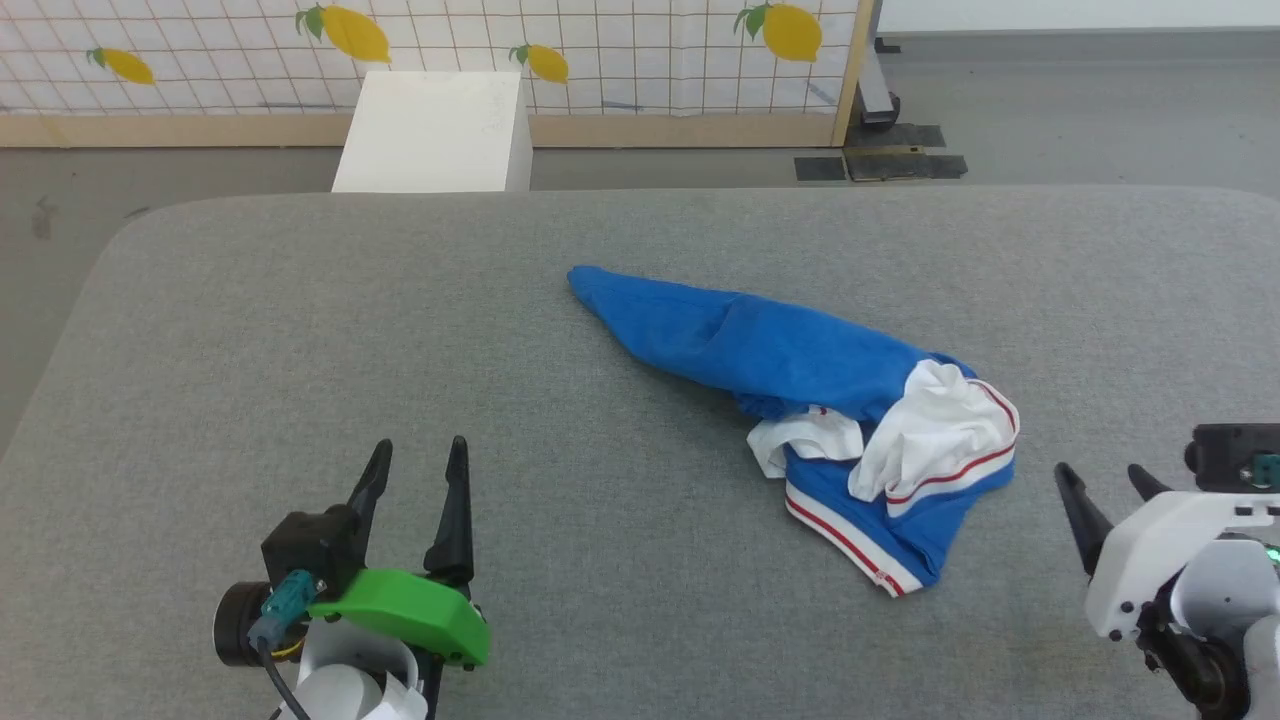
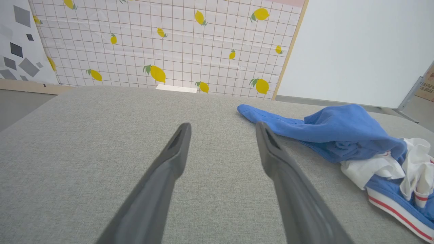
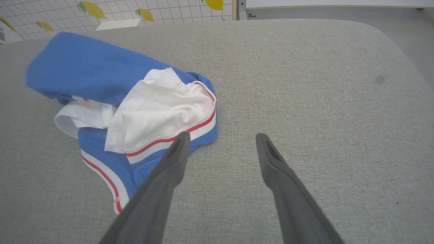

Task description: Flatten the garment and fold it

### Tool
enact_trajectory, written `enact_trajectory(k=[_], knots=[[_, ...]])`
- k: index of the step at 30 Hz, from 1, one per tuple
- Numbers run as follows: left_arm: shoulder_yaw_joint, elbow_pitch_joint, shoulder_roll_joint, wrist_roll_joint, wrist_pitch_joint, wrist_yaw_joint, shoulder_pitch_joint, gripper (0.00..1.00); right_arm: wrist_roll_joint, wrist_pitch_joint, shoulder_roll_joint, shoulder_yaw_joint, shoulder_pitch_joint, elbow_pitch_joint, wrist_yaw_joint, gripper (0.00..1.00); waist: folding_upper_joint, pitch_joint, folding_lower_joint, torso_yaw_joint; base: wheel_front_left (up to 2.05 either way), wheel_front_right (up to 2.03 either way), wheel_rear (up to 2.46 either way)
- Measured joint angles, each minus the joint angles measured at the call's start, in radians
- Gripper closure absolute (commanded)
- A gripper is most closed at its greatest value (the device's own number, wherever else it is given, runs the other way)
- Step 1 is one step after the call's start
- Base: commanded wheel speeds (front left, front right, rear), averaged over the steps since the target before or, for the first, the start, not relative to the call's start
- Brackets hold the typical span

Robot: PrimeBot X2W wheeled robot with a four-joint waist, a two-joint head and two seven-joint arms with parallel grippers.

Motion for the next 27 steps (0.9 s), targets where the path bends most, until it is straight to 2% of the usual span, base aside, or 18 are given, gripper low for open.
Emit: enact_trajectory(k=[6, 12, 18, 27], knots=[[-0.003, 0.000, 0.000, -0.008, 0.000, 0.001, 0.000, 0.00, 0.010, 0.065, -0.030, 0.087, -0.019, -0.004, 0.000, 0.00, 0.0000, 0.003, 0.0000, 0.013, 0.00, 0.00, 0.00], [-0.009, 0.005, -0.001, -0.018, 0.000, 0.001, -0.003, 0.00, 0.058, 0.158, -0.096, 0.244, -0.108, 0.013, 0.000, 0.00, 0.0000, 0.020, 0.0000, 0.033, 0.00, 0.00, 0.00], [-0.012, 0.015, -0.010, -0.019, -0.002, -0.002, -0.015, 0.00, 0.101, 0.233, -0.160, 0.398, -0.208, 0.069, 0.000, 0.00, 0.0000, 0.046, 0.0000, 0.062, 0.00, 0.00, 0.00], [-0.014, 0.025, -0.028, -0.020, -0.006, -0.011, -0.036, 0.00, 0.133, 0.273, -0.221, 0.519, -0.338, 0.198, 0.000, 0.00, 0.0000, 0.098, 0.0000, 0.099, 0.00, 0.00, 0.00]])
